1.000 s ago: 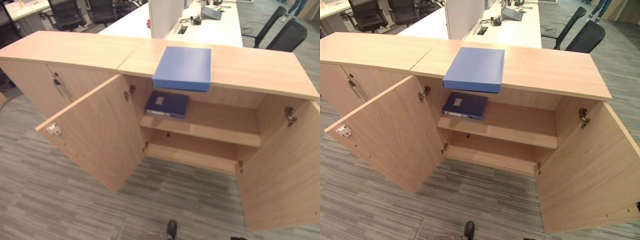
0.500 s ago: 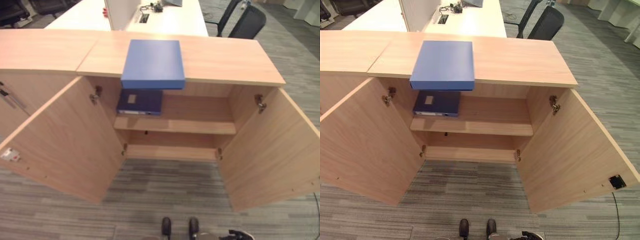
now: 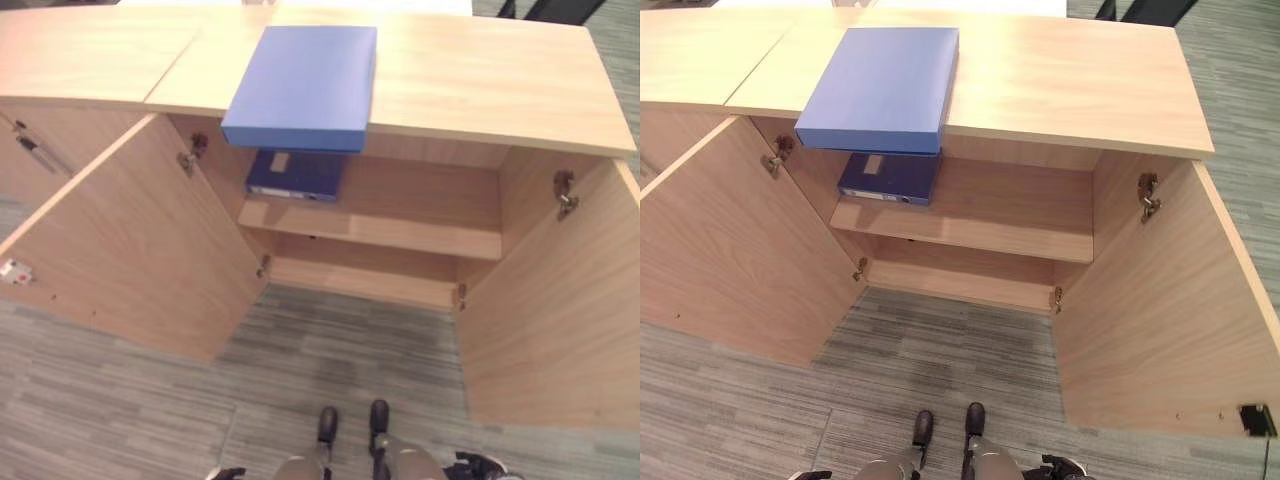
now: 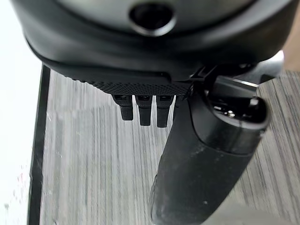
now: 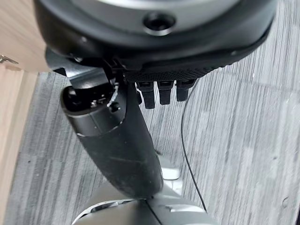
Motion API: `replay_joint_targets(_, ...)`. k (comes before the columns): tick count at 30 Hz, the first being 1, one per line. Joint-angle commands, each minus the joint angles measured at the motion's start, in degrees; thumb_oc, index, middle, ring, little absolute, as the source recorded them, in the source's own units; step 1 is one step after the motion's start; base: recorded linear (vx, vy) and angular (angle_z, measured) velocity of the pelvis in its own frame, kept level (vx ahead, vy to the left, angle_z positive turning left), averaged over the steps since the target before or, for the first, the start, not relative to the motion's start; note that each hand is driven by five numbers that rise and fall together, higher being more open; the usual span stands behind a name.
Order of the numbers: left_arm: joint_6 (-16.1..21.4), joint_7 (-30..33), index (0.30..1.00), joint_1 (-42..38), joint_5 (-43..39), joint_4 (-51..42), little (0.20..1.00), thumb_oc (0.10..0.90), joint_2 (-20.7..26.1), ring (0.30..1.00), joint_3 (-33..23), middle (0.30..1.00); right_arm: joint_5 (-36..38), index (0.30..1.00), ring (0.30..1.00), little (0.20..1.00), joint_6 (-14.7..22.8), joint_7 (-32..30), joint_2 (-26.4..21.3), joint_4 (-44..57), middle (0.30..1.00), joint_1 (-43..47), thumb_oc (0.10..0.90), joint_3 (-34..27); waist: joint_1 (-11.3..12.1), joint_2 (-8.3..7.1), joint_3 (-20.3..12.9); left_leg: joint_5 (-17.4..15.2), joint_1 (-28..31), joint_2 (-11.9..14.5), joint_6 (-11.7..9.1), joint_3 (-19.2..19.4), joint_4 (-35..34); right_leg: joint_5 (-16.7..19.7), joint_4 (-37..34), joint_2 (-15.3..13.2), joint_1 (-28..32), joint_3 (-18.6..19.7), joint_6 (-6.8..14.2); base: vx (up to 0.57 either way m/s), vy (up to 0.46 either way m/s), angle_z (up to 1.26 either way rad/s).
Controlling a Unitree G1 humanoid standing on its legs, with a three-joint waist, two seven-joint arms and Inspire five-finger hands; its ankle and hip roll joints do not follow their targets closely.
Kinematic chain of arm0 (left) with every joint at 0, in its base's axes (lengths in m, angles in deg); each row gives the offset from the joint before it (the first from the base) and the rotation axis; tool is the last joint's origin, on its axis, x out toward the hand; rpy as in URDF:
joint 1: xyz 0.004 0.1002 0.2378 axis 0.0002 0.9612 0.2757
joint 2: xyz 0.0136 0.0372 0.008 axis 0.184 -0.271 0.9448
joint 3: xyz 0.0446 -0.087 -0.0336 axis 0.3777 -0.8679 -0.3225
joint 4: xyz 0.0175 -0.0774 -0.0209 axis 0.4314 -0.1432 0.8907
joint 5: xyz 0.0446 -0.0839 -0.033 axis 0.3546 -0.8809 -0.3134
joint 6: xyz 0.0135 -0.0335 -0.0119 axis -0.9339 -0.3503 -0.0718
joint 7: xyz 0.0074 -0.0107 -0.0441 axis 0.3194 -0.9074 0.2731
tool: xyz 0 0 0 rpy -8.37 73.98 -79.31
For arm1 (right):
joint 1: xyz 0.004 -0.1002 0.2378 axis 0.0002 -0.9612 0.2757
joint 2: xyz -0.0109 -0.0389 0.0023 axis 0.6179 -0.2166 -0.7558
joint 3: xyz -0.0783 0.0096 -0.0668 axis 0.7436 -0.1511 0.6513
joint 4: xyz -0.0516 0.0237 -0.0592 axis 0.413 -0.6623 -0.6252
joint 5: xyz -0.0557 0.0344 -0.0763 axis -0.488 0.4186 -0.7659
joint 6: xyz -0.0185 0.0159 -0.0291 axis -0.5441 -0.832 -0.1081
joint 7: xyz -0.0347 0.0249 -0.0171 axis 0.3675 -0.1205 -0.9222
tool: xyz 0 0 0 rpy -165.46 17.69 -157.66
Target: Put the empty folder in the office cabinet
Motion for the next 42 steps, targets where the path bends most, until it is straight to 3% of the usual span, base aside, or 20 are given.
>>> replay_joint_targets(1, 0.6, 1.6, 0.900, -1.6, -1.4, -0.2, 0.900, 0.800, 0.6, 0.900, 0.1, 0.900, -0.1, 0.900, 0.900, 0.900, 0.5, -0.4, -2.2, 0.0, 0.900, -1.2, 0.800, -0.1, -1.2, 2.46, -0.6, -4.2, 10.3, 0.6, 0.7, -0.7, -4.0, -6.8, 9.5, -0.5, -4.3, 4.3, 4.8, 0.14, -0.198, 0.08)
replay_joint_targets(10, 1.4, 1.4, 0.900, -2.9, -0.2, -3.6, 0.900, 0.800, -0.1, 0.900, 3.5, 0.900, 0.7, 0.900, 0.900, 0.900, 0.6, -0.7, -3.4, 0.2, 0.900, -2.1, 0.800, -1.6, -2.5, 2.88, -3.2, -4.7, 13.3, 5.0, -1.9, 0.9, -4.3, -10.5, 10.8, 0.5, -0.5, 2.3, 3.5, 0.11, -0.162, 0.06)
replay_joint_targets(11, 1.5, 1.2, 0.900, -2.9, -0.1, -4.1, 0.900, 0.800, -0.2, 0.900, 3.8, 0.900, -0.1, 0.900, 0.900, 0.900, 0.5, -0.6, -3.5, -0.4, 0.900, -2.3, 0.800, -1.4, -2.7, 2.73, -3.0, -4.9, 12.6, 5.6, -2.7, 2.3, -1.4, -11.3, 10.0, 0.4, 1.5, 1.9, 2.9, 0.05, -0.149, 0.18)
replay_joint_targets(14, 1.5, 0.7, 0.900, -2.6, -1.0, -4.9, 0.900, 0.800, -0.1, 0.900, 2.7, 0.900, -0.7, 0.900, 0.900, 0.900, 0.6, -0.7, -3.2, -1.0, 0.900, -2.7, 0.800, -1.2, -2.0, 1.07, -2.7, -2.9, 8.3, 5.3, -3.0, 5.7, 9.1, -11.1, 6.3, 0.0, 5.6, 1.7, 2.5, 0.00, -0.119, 0.27)
replay_joint_targets(15, 1.5, 0.7, 0.900, -2.6, -1.0, -4.9, 0.900, 0.800, -0.1, 0.900, 2.7, 0.900, -0.7, 0.900, 0.900, 0.900, 0.6, -0.7, -3.2, -1.0, 0.900, -2.6, 0.800, -1.2, -2.0, 1.08, -2.6, -3.0, 8.2, 5.4, -3.0, 5.7, 9.3, -11.0, 6.2, 0.1, 5.7, 1.7, 2.5, -0.01, -0.110, 0.19)
replay_joint_targets(17, 1.3, 0.7, 0.900, -2.0, -2.5, -4.8, 0.900, 0.800, -0.2, 0.900, 1.3, 0.900, -0.6, 0.900, 0.900, 0.900, 0.6, -0.8, -3.1, -1.0, 0.900, -2.8, 0.800, -1.2, -0.9, -0.43, -1.9, -1.7, 3.9, 5.0, -1.7, 7.4, 15.8, -10.2, 4.1, -0.1, 7.8, 2.1, 2.1, -0.02, -0.127, 0.10)
replay_joint_targets(19, 1.3, 0.5, 0.900, -0.8, -6.8, -3.6, 0.900, 0.800, -0.2, 0.900, -2.2, 0.900, -0.8, 0.900, 0.900, 0.900, 0.6, -0.5, -2.6, -1.2, 0.900, -3.0, 0.800, -0.9, 0.8, -2.01, -2.2, -2.7, -0.5, 3.6, -0.7, 7.8, 14.9, -9.3, 1.4, -0.5, 9.7, 2.6, 2.3, 0.02, -0.119, -0.02)
replay_joint_targets(20, 1.3, 0.5, 0.900, -0.8, -6.8, -3.6, 0.900, 0.800, -0.2, 0.900, -2.2, 0.900, -0.8, 0.900, 0.900, 0.900, 0.6, -0.5, -2.6, -1.2, 0.900, -3.0, 0.800, -0.9, 0.8, -2.03, -2.1, -2.8, -0.4, 3.6, -0.7, 7.8, 15.0, -9.3, 1.3, -0.6, 9.8, 2.6, 2.3, 0.04, -0.076, 0.04)
replay_joint_targets(22, 1.4, 0.0, 0.900, -0.1, -10.4, -2.7, 0.900, 0.800, -0.4, 0.900, -4.7, 0.900, -1.0, 0.900, 0.900, 0.900, 0.5, -0.2, -2.0, -1.1, 0.900, -3.1, 0.800, -0.5, 1.9, -2.46, -2.5, -0.6, -2.5, 2.6, -1.2, 6.4, 11.9, -8.8, -0.3, 0.1, 11.4, 3.1, 2.5, 0.05, -0.042, 0.16)
replay_joint_targets(23, 1.4, 0.0, 0.900, 0.3, -12.1, -2.4, 0.900, 0.800, -0.6, 0.900, -5.7, 0.900, -1.1, 0.900, 0.900, 0.900, 0.5, -0.2, -1.9, -1.1, 0.900, -3.1, 0.800, -0.2, 2.4, -2.45, -2.4, 1.0, -3.2, 2.0, -1.5, 5.5, 10.5, -8.7, -0.9, 0.5, 12.3, 3.6, 2.5, 0.08, -0.040, 0.04)
replay_joint_targets(24, 1.6, 0.0, 0.900, 1.0, -15.3, -1.9, 0.900, 0.800, -1.2, 0.900, -7.3, 0.900, -1.6, 0.900, 0.900, 0.900, 0.5, -0.2, -1.6, -0.9, 0.900, -3.0, 0.800, 0.2, 3.3, -1.93, -2.5, 4.6, -5.5, 1.0, -2.2, 3.0, 7.0, -8.4, -1.5, 1.8, 13.3, 4.6, 2.6, 0.06, -0.024, -0.04)
replay_joint_targets(28, 2.3, 0.2, 0.900, 1.7, -21.2, -2.2, 0.900, 0.800, -2.1, 0.900, -9.4, 0.900, -2.1, 0.900, 0.900, 0.900, 0.7, -0.5, -1.6, 0.2, 0.900, -2.9, 0.800, 1.0, 4.1, -0.95, -2.3, 6.3, -6.4, -0.6, -2.4, 0.9, 4.2, -8.8, -1.0, 3.4, 14.7, 6.8, 2.5, 0.05, 0.003, -0.37)
replay_joint_targets(33, 3.3, 0.9, 0.900, 2.8, -29.2, -6.3, 0.900, 0.800, -3.4, 0.900, -11.4, 0.900, -2.4, 0.900, 0.900, 0.900, 0.7, -0.9, -0.8, 0.5, 0.900, -4.3, 0.800, 1.1, 4.0, 0.38, -3.9, 5.7, -1.5, -1.3, -1.6, -2.1, 2.4, -9.6, -0.5, 4.3, 16.0, 8.5, 2.4, 0.10, 0.059, -0.41)
replay_joint_targets(38, 4.0, 0.8, 0.900, 3.1, -36.4, -12.6, 0.900, 0.800, -3.8, 0.900, -12.3, 0.900, 0.4, 0.900, 0.900, 0.900, 0.4, -0.8, -0.4, 0.3, 0.900, -4.7, 0.800, -0.7, 2.9, 1.28, -5.6, 5.3, 3.0, -0.8, -1.2, -1.7, -1.0, -10.1, -0.6, 4.0, 17.4, 9.4, 2.9, 0.11, 0.095, -0.19)
replay_joint_targets(42, 5.4, 2.1, 0.900, 4.8, -38.5, -27.4, 0.900, 0.800, -2.4, 0.900, -11.0, 0.900, -2.4, 0.900, 0.900, 0.900, -0.2, -1.3, -0.8, -0.1, 0.900, -4.7, 0.800, -0.2, 2.6, 2.23, -6.6, 5.6, 5.0, -0.8, -0.6, -1.3, -4.0, -9.6, -1.5, 3.5, 17.5, 9.7, 3.5, 0.09, 0.114, -0.23)
